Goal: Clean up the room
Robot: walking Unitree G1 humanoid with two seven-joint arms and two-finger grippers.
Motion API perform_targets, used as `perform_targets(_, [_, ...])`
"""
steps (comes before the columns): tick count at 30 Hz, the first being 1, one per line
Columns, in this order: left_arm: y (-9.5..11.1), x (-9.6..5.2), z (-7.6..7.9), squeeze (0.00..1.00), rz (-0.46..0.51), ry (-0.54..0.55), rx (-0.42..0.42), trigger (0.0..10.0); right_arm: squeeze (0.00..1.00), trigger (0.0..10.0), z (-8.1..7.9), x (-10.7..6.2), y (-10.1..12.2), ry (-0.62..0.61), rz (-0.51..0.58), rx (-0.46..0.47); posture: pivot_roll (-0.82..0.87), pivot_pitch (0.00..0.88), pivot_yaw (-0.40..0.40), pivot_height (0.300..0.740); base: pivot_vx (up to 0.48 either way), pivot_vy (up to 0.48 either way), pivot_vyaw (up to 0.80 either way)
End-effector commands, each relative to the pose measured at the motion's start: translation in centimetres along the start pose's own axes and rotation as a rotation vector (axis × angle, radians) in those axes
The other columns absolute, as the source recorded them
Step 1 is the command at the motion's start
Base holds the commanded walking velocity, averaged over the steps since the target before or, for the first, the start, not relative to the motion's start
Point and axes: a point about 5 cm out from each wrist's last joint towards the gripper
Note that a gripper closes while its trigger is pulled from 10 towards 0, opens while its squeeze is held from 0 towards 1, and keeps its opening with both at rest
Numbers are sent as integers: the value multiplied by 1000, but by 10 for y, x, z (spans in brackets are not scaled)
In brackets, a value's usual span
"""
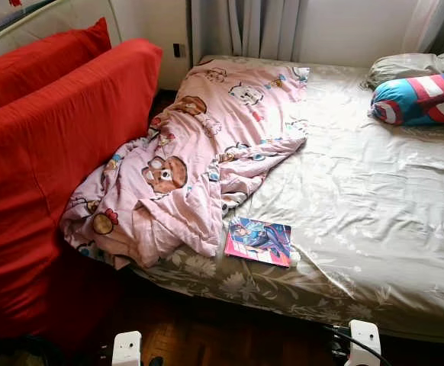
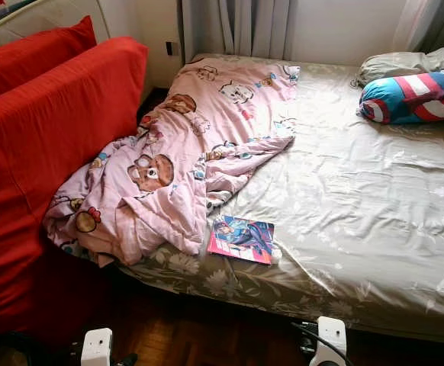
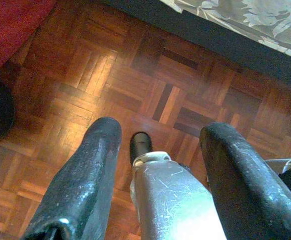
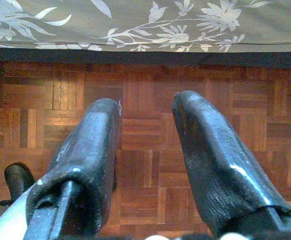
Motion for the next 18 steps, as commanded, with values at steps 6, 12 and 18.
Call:
perform_targets(6, [8,-3,-39,0,-47,141,-21,10000,0,10000,4,7,26,57,-24,-44,-7,0,14,740,0,0,0])
perform_targets(12, [8,-3,-38,0,-46,138,-17,10000,0,10000,5,7,26,50,-30,-44,-7,0,13,740,0,0,0])
perform_targets(18, [9,-3,-38,0,-45,139,-20,10000,0,10000,5,7,26,48,-34,-48,-4,0,12,740,0,0,0])
Point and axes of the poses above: a point about 5 cm out from each wrist's last joint towards the gripper, its own x axis pointing out of the wrist towards the gripper, its own y axis along the axis of the wrist's last joint, z = x × y, and after that the axes turned 2 degrees about -x, right-handed
